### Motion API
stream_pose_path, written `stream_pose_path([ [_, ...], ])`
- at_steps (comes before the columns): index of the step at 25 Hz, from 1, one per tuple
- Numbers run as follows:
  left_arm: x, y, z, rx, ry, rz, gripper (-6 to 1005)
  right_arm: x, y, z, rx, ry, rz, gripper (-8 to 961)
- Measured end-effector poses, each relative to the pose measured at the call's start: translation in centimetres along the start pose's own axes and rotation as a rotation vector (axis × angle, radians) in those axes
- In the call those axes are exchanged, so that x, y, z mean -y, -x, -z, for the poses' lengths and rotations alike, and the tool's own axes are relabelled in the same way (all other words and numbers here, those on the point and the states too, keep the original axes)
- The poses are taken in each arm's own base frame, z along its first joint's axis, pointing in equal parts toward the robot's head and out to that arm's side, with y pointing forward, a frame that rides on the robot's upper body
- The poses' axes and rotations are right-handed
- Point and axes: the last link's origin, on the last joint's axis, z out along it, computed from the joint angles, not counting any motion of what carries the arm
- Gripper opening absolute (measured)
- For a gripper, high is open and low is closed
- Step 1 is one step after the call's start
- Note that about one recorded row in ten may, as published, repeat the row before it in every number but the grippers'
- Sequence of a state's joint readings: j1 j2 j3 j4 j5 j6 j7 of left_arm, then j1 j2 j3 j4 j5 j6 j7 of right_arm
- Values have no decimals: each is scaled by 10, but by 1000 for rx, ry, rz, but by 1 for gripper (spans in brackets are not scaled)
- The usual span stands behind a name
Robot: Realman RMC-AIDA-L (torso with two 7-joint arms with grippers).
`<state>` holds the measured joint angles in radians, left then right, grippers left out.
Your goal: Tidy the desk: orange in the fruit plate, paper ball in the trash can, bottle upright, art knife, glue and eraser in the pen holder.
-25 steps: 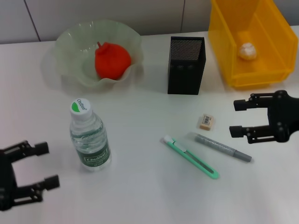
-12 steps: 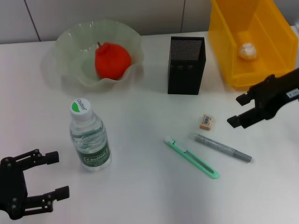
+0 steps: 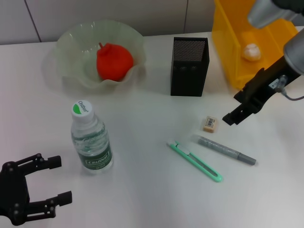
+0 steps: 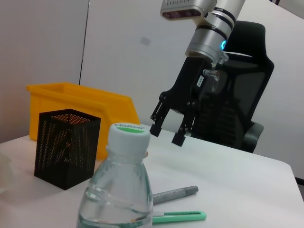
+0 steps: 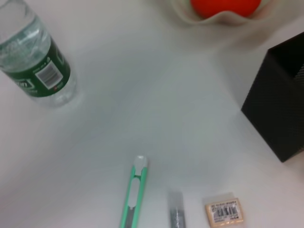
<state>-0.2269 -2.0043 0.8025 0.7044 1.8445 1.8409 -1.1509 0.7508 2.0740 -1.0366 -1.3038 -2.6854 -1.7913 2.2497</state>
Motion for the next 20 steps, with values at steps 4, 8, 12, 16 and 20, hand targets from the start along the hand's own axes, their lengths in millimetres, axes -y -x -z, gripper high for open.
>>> stream_pose_path([
  [4,0,0,-1,-3,-1,0,843,-4,10,-8,-70,-12,8,750],
  [8,0,0,-2,-2,5,-10,843,-7,18,-20,-119,-14,6,748],
  [12,-1,0,-2,-3,5,-23,843,-9,24,-33,-153,-18,12,749],
  [16,-1,2,-1,-1,-2,-27,842,-17,35,-43,-152,25,16,749],
  [20,-2,3,-1,1,-7,-25,842,-29,49,-61,-166,26,27,750],
])
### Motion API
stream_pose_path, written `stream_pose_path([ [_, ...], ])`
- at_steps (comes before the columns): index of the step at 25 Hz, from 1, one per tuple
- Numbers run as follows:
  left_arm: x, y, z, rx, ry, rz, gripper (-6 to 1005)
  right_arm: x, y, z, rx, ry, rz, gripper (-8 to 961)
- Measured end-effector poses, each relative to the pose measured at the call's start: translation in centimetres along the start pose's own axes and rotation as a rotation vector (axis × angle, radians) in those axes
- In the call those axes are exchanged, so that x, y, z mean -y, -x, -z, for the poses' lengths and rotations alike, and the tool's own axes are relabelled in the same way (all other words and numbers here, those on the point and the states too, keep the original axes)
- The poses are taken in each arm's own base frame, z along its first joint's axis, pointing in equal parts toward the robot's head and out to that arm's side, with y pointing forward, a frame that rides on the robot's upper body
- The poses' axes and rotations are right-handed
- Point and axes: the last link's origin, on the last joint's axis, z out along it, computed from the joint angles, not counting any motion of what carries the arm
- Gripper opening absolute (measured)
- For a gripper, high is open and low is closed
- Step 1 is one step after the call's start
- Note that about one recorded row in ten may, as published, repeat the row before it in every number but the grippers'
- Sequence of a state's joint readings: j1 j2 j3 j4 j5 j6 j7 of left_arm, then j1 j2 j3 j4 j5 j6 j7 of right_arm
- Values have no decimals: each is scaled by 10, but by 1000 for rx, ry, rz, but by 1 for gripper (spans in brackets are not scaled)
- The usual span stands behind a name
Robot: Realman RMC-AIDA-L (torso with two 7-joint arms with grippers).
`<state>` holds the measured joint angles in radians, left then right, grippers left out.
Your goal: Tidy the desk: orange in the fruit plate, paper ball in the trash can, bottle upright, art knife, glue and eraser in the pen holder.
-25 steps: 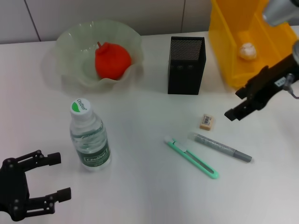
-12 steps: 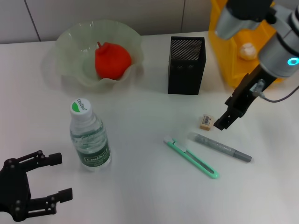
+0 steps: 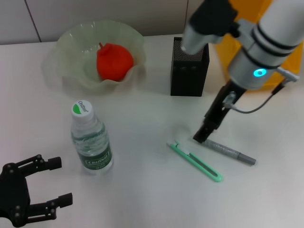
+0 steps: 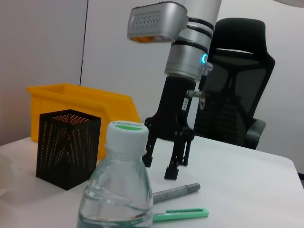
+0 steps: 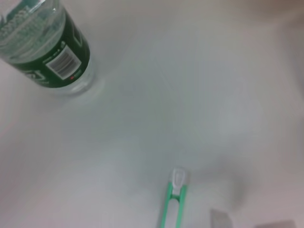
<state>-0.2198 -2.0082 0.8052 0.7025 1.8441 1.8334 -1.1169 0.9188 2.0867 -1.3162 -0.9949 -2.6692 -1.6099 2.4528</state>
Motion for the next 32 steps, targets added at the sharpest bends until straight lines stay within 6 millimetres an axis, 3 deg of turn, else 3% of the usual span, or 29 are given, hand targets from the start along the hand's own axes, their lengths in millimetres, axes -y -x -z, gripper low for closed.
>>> stream_pose_path([
  [10,0,5,2,28,-10,5,842,-27,30,-28,-28,9,53,748],
  [32,-2,7,1,26,-9,-14,842,-38,32,-47,-80,-33,48,709],
])
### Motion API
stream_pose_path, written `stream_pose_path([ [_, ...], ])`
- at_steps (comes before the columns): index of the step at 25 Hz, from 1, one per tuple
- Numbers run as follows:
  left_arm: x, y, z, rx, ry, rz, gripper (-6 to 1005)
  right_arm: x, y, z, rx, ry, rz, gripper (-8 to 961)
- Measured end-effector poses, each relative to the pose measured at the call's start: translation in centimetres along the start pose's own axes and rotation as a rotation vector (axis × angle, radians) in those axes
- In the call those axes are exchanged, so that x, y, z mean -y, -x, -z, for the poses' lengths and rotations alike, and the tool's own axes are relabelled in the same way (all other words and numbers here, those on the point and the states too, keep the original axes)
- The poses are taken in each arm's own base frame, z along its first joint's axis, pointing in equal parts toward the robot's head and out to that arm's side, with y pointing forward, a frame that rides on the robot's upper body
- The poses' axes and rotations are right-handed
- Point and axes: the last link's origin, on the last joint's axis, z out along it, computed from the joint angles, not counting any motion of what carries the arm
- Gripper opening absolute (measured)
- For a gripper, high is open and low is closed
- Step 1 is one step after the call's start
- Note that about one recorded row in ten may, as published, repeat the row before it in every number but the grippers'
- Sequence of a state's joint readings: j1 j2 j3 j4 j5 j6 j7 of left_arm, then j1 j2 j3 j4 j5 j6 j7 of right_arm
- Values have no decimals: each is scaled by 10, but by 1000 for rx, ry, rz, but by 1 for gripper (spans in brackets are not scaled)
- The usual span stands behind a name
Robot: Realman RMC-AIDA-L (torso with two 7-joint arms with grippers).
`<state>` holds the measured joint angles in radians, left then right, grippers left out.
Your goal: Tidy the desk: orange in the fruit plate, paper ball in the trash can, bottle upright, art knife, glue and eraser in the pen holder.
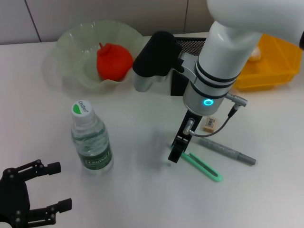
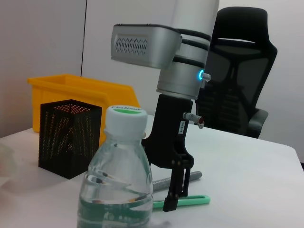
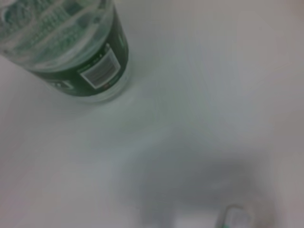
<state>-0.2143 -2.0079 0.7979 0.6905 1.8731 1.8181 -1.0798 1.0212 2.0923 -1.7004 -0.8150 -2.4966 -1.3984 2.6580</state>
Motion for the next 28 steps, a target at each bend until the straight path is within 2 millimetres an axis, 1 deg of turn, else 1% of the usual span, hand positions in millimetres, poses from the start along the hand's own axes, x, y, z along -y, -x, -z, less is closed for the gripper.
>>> stream_pose_path([
  [3,0,0,0,-2,2,0,843,3,-1,-4,-10,-5,-12,703],
  [13,-1,0,-3,-8,7,4,843,4,-3,-6,-16,-7,-16,681],
  [16,-1,-1,-3,-9,8,5,843,4,-3,-6,-17,-6,-15,436],
  [26,-1,-1,-3,-7,5,2,843,1,-3,-7,-18,12,-5,294],
  [28,-1,0,-3,-7,4,2,843,1,-3,-8,-19,14,-4,292],
])
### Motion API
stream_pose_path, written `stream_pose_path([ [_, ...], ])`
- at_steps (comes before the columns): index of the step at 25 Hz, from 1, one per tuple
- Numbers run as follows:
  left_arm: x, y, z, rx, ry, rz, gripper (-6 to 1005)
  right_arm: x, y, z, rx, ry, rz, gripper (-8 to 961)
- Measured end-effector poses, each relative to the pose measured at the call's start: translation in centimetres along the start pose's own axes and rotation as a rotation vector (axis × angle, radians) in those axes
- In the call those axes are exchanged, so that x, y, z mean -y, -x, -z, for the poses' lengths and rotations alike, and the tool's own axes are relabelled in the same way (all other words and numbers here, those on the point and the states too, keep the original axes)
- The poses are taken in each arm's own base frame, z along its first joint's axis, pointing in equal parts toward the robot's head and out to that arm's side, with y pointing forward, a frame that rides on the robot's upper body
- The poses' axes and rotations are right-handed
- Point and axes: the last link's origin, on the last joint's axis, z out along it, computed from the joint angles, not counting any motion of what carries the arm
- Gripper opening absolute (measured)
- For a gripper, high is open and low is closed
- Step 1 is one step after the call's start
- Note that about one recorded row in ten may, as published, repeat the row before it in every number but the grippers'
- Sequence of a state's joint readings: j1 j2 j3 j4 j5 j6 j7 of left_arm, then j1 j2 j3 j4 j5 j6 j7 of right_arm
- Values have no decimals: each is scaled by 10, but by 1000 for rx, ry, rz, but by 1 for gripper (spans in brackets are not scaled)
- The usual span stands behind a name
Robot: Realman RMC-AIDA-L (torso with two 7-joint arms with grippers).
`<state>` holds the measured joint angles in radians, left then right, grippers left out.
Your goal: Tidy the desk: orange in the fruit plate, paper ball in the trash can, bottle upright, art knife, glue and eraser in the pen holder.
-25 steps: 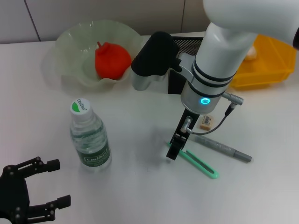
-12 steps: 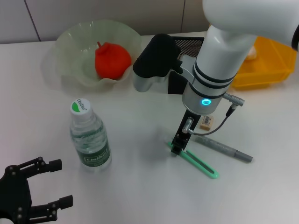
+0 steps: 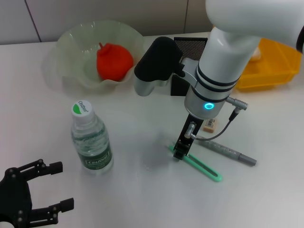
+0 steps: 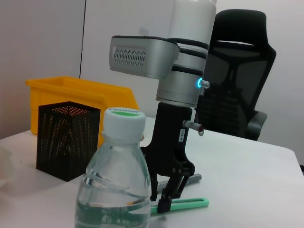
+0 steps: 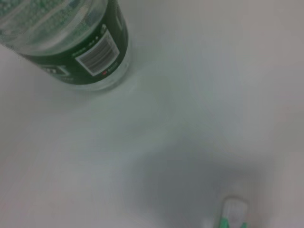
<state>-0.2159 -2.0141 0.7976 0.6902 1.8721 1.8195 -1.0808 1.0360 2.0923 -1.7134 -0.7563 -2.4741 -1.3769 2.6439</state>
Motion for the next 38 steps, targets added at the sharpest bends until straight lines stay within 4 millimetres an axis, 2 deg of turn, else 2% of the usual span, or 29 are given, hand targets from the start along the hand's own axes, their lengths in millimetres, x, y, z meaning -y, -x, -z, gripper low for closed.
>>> stream_pose_path([
  [10,0,0,0,-4,-5,0,843,0,0,-1,0,-5,12,284],
  [15,0,0,0,-5,-6,0,843,-2,-1,-1,7,3,18,164],
  [17,0,0,0,-6,-7,-1,842,-2,-1,1,12,6,21,164],
  [19,0,-1,1,-11,-8,-1,842,-2,1,15,55,15,21,164],
  [20,0,-1,1,-11,-8,-1,842,-2,1,15,55,15,21,164],
  [21,0,-1,1,-13,-9,-1,842,0,1,31,100,28,16,164],
  [22,0,-1,1,-13,-9,-1,842,0,1,31,100,28,16,164],
  [23,0,-1,1,-13,-9,-1,842,8,-2,53,158,19,5,164],
  [24,0,-1,1,-14,-10,0,842,8,-2,53,158,19,5,164],
  [25,0,-1,1,-14,-10,0,842,18,-5,75,224,-17,-13,164],
  [26,0,-1,2,-15,-10,0,842,18,-5,75,224,-17,-13,164],
  [27,0,-1,2,-16,-10,0,842,24,-9,86,262,-41,-24,164],
  [28,0,-1,1,-17,-10,0,842,35,-15,107,341,-94,-44,164],
  [29,0,-1,1,-17,-10,0,842,35,-15,107,341,-94,-44,164],
  [33,0,-1,2,-24,-19,2,842,56,-33,141,546,-219,-54,164],
  [38,2,-3,1,-33,-28,1,842,65,-46,145,719,-267,-31,165],
])
